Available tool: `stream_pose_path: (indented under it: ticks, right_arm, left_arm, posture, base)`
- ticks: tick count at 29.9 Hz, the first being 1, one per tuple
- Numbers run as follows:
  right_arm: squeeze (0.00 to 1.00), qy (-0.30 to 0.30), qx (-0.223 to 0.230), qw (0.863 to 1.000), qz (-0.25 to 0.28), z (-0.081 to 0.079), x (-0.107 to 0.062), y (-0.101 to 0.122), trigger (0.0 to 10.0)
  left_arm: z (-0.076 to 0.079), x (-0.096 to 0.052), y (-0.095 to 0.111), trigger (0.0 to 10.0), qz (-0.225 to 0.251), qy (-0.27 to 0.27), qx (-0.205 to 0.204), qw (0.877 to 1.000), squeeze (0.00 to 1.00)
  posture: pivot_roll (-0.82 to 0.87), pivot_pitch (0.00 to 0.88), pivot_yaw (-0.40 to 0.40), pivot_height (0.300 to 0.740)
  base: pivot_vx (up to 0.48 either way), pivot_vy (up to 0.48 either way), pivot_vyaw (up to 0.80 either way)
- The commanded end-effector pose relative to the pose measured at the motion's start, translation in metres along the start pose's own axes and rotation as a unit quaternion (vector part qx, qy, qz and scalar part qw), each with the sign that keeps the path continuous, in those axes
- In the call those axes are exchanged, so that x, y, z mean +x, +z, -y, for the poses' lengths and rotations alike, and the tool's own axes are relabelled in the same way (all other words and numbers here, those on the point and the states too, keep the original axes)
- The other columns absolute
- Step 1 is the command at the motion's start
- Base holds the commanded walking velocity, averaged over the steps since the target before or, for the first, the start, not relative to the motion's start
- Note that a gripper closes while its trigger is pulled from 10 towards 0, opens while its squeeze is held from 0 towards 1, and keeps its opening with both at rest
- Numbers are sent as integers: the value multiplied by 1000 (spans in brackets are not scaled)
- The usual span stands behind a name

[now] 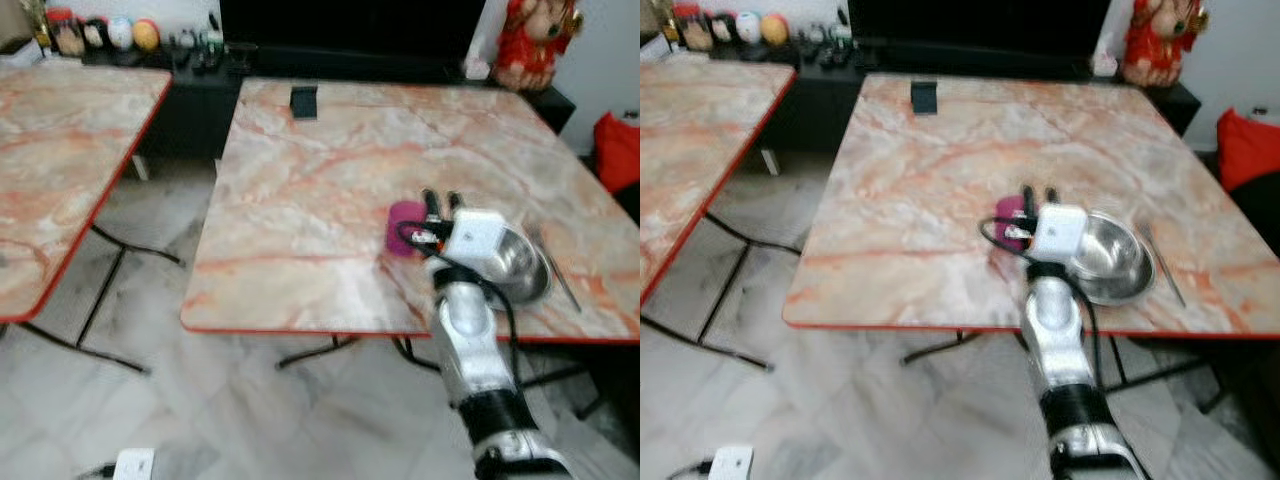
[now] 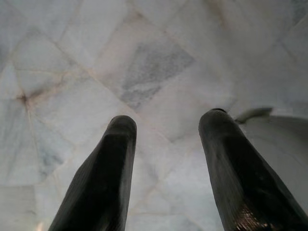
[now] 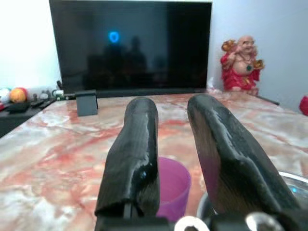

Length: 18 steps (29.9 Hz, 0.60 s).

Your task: Setting the table

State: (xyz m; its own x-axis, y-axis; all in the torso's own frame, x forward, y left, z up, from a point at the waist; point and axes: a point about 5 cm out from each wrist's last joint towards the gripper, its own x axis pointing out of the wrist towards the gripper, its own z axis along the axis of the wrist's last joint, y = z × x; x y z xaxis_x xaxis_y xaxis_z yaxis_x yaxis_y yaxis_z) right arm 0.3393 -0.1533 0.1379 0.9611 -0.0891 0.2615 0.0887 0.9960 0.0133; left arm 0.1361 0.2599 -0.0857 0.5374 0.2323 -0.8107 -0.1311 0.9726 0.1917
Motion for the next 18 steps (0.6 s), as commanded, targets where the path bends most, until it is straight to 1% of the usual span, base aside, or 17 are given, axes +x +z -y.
stream_pose_path:
  ticks: [1, 18]
  right_arm:
    - [0, 7, 5, 1000, 7, -6, 3, 5, 10000]
    - [0, 14, 11, 1000, 3, -11, 2, 5, 10000]
  left_arm:
    - [-3, 0, -2, 10000, -6, 2, 4, 1000, 0]
    - [-3, 0, -1, 10000, -5, 7, -9, 1000, 0]
  posture:
    - [-27, 0, -30, 740]
    - [-21, 0, -36, 740]
  base:
    - [0, 285, 0]
    - [0, 287, 0]
